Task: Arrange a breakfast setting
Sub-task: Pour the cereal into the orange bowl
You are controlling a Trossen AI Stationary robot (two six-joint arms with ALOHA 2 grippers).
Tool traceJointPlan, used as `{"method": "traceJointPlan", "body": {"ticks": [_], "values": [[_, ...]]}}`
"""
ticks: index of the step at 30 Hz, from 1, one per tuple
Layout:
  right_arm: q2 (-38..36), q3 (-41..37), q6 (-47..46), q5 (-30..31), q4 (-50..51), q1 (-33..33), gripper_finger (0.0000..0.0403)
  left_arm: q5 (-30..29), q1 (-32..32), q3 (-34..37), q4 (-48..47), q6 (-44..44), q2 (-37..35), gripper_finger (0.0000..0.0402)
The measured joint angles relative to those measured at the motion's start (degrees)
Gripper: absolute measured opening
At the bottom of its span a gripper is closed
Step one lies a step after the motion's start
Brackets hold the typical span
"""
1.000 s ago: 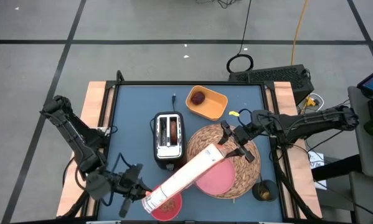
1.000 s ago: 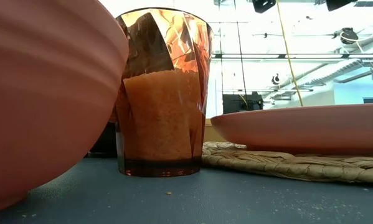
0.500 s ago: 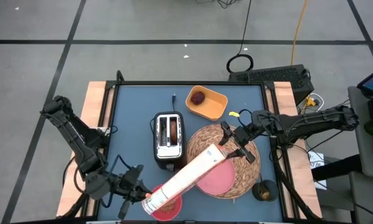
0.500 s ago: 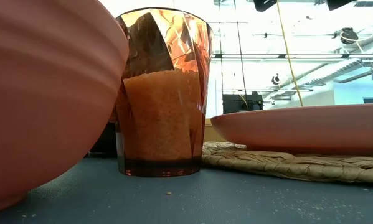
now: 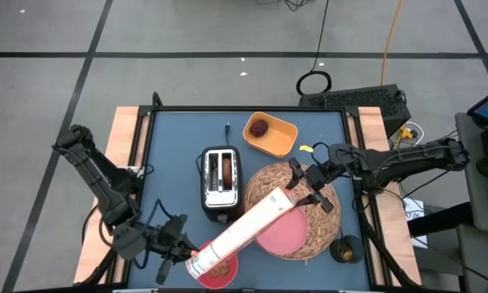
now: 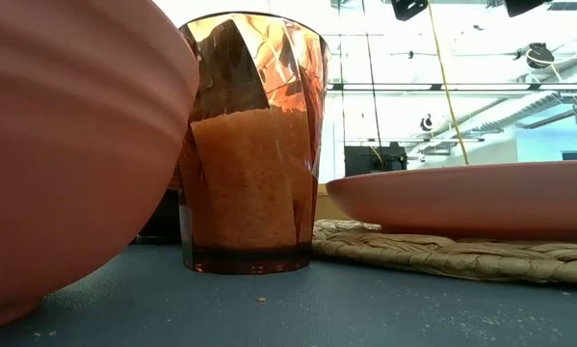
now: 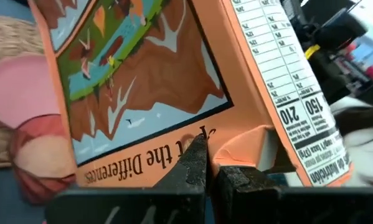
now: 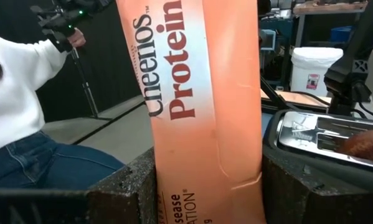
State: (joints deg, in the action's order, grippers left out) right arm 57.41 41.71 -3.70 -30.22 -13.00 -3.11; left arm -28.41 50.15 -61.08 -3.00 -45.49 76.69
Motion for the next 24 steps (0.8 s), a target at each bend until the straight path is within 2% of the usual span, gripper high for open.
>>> {"method": "traceJointPlan", "body": {"ticks": [4,6,9,12,14,17,19,22,24], "values": [[0.0,0.0,-0.13,-0.11,-0.25,-0.02,0.0201,-1.1,0.89,0.0,0.27,6.39,0.14,0.0001],[0.0,-0.01,-0.1,0.04,0.03,-0.01,0.0201,-1.16,0.47,0.0,-1.96,3.3,0.5,0.0001],[0.04,-0.11,-0.04,0.11,0.37,0.04,0.0201,1.7,-0.69,0.0,-1.91,-1.82,0.27,0.0001],[0.02,-0.05,-0.15,-0.11,-0.53,0.0,0.0201,1.37,-0.04,-0.05,0.58,3.81,0.07,0.0001],[0.02,-0.04,-0.14,-0.1,-0.23,-0.02,0.0201,0.74,0.24,-0.04,-1.28,5.45,0.13,0.0001],[0.04,-0.05,0.08,0.27,0.13,0.04,0.0201,0.89,-0.4,-0.04,-4.79,-1.24,0.13,0.0001],[0.04,-0.11,0.11,0.17,0.18,0.04,0.0201,2.08,-1.02,-0.04,-2.99,-2.84,0.01,0.0001],[0.0,-0.04,-0.17,-0.42,-0.72,-0.01,0.0201,2.08,-0.25,-0.04,2.04,5.42,-0.17,0.0001],[0.0,0.02,-0.17,-0.5,-0.63,-0.07,0.0201,1.63,0.01,-0.04,0.79,7.62,-0.17,0.0001]]}}
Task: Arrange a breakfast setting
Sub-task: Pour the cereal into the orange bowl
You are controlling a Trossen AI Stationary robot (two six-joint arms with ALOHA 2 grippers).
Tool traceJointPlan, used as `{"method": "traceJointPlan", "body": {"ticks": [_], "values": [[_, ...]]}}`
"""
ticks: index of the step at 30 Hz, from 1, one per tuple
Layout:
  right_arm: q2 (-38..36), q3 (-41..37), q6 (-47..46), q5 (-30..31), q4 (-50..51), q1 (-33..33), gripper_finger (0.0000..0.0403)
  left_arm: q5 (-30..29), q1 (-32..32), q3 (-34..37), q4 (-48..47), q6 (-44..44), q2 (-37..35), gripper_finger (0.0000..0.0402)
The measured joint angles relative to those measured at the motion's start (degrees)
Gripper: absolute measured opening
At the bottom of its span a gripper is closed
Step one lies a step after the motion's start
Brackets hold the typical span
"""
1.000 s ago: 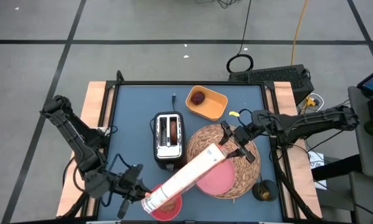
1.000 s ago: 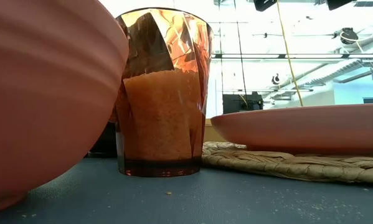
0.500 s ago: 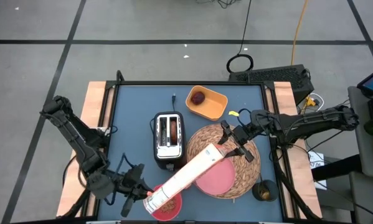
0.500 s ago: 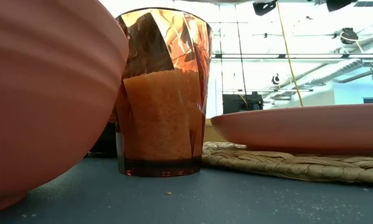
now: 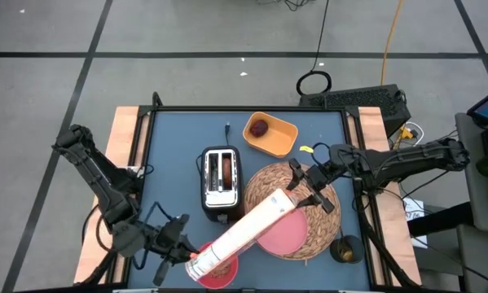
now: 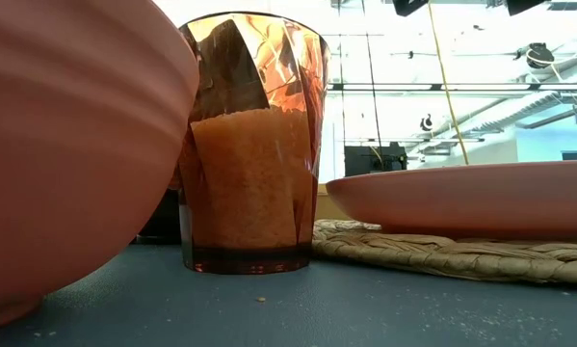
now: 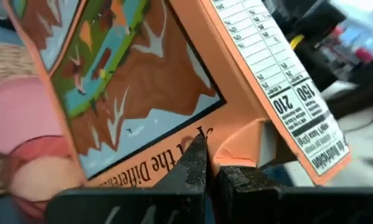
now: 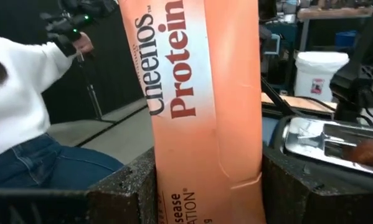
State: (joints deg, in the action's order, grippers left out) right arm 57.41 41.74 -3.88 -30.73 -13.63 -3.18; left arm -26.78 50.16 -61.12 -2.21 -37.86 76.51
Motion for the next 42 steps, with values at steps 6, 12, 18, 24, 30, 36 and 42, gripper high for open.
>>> {"method": "traceJointPlan", "body": {"ticks": [6,12,18,24,30,36,42], "values": [[0.01,-0.09,0.23,0.65,0.51,0.11,0.0201,0.24,-0.94,0.02,-2.55,-7.75,-0.07,0.0001],[0.0,-0.05,0.05,0.43,0.41,0.04,0.0201,-0.38,-0.14,0.02,-2.22,-4.27,-0.07,0.0001],[-0.02,-0.04,0.04,0.35,0.22,0.04,0.0201,-0.03,-0.54,0.04,0.48,-2.35,-0.02,0.0001],[-0.02,-0.04,0.04,0.22,0.31,0.07,0.0201,-0.05,-0.54,0.04,0.91,-2.58,-0.02,0.0001],[-0.02,-0.04,0.03,0.22,0.35,0.07,0.0201,-0.09,-0.54,0.04,1.07,-2.54,-0.02,0.0001],[0.04,-0.06,0.09,0.78,0.89,0.07,0.0201,0.39,-0.52,0.02,-4.87,-9.85,-0.04,0.0001],[0.09,-0.11,0.18,0.63,0.31,0.09,0.0201,2.34,-0.93,0.02,-2.1,-11.69,-0.53,0.0001]]}}
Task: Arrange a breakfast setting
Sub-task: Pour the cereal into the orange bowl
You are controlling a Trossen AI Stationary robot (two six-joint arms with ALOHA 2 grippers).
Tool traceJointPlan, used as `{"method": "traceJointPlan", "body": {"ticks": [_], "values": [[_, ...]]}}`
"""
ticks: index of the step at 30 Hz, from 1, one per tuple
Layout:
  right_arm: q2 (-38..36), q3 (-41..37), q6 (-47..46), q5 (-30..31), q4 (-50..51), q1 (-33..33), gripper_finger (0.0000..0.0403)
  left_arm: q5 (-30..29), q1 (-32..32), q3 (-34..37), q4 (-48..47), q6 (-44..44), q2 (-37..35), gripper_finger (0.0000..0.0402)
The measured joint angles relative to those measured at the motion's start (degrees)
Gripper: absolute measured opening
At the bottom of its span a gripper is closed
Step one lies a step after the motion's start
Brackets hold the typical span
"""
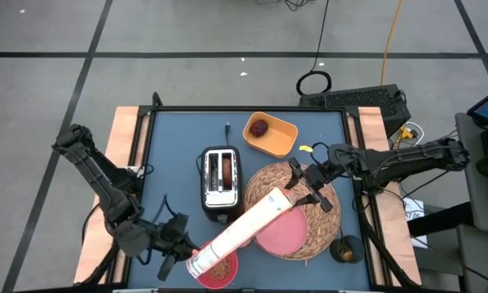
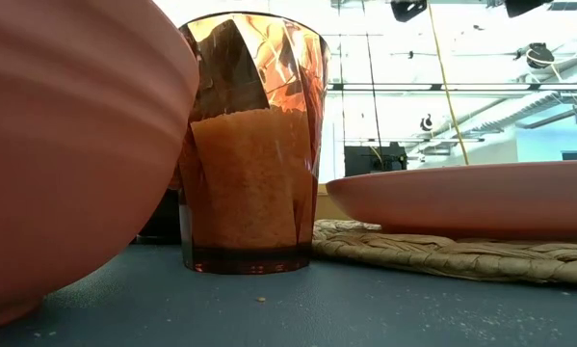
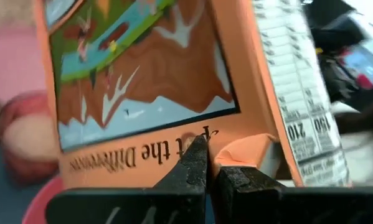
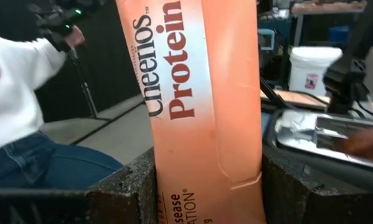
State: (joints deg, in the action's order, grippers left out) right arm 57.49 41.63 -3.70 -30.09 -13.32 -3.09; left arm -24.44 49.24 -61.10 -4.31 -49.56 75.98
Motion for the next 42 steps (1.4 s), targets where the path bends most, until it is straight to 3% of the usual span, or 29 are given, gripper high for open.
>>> {"method": "traceJointPlan", "body": {"ticks": [3,8,22,32,35,42], "values": [[-0.04,0.11,-0.18,-0.42,-0.41,-0.07,0.0201,0.08,0.17,0.0,2.4,6.75,-0.06,0.0001],[-0.02,0.11,-0.15,-0.12,0.1,-0.04,0.0201,0.28,-0.15,0.02,0.31,2.82,-0.04,0.0001],[-0.13,0.11,-0.18,-0.32,-0.1,0.0,0.0201,-1.63,-1.09,0.02,4.49,13.39,-0.04,0.0001],[-0.13,0.09,-0.15,-0.14,-0.09,0.04,0.0198,-3.22,-1.54,0.02,5.6,15.01,-0.04,0.0001],[-0.13,0.09,-0.15,-0.14,-0.13,0.04,0.019,-1.96,-1.47,0.02,5.51,13.59,-0.04,0.0001],[0.04,-0.02,-0.1,0.3,0.41,-0.02,0.019,0.17,-0.76,0.0,-2.48,-1.35,-0.06,0.0001]]}}
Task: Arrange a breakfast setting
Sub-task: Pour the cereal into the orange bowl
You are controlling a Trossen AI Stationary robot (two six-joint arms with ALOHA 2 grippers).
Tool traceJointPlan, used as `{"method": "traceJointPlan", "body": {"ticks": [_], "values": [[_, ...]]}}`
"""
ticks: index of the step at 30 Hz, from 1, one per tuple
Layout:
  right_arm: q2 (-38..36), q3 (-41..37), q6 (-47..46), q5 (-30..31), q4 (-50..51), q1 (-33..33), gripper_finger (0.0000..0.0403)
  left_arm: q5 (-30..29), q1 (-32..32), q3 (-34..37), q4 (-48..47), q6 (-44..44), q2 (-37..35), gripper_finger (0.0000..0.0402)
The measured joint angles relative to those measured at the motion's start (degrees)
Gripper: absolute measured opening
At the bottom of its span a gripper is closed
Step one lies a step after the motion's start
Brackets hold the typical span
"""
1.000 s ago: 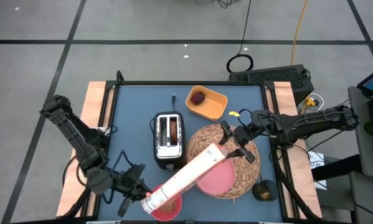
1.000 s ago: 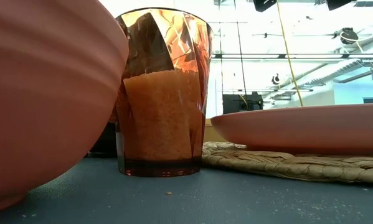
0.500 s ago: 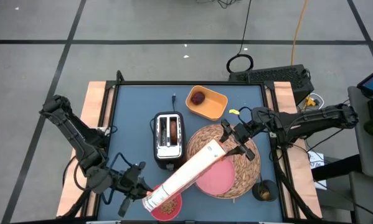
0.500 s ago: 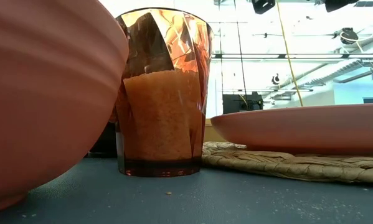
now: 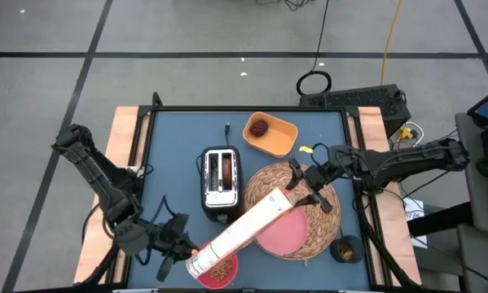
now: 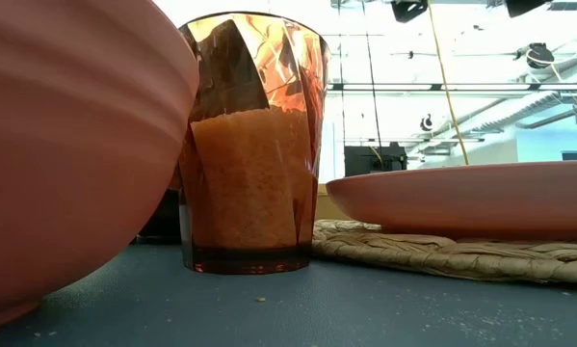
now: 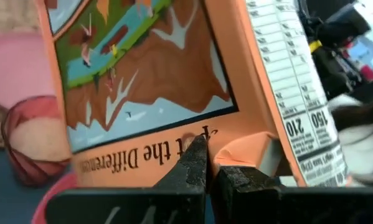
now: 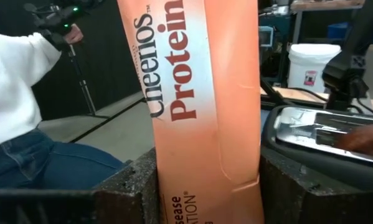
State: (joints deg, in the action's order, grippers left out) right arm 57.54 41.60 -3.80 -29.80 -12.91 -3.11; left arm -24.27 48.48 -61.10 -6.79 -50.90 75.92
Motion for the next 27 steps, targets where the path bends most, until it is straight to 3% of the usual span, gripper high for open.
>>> {"method": "traceJointPlan", "body": {"ticks": [6,11,27], "values": [[-0.09,0.02,-0.08,-0.59,-0.85,0.0,0.019,1.17,-0.63,0.0,5.59,8.97,-0.02,0.0001],[-0.1,0.02,-0.06,-0.55,-0.58,0.0,0.0187,1.18,-1.27,0.02,5.79,9.47,0.02,0.0001],[-0.12,0.02,-0.06,-0.47,3.68,0.06,0.0184,-0.88,-5.04,0.02,18.78,24.35,0.0,0.0001]]}}
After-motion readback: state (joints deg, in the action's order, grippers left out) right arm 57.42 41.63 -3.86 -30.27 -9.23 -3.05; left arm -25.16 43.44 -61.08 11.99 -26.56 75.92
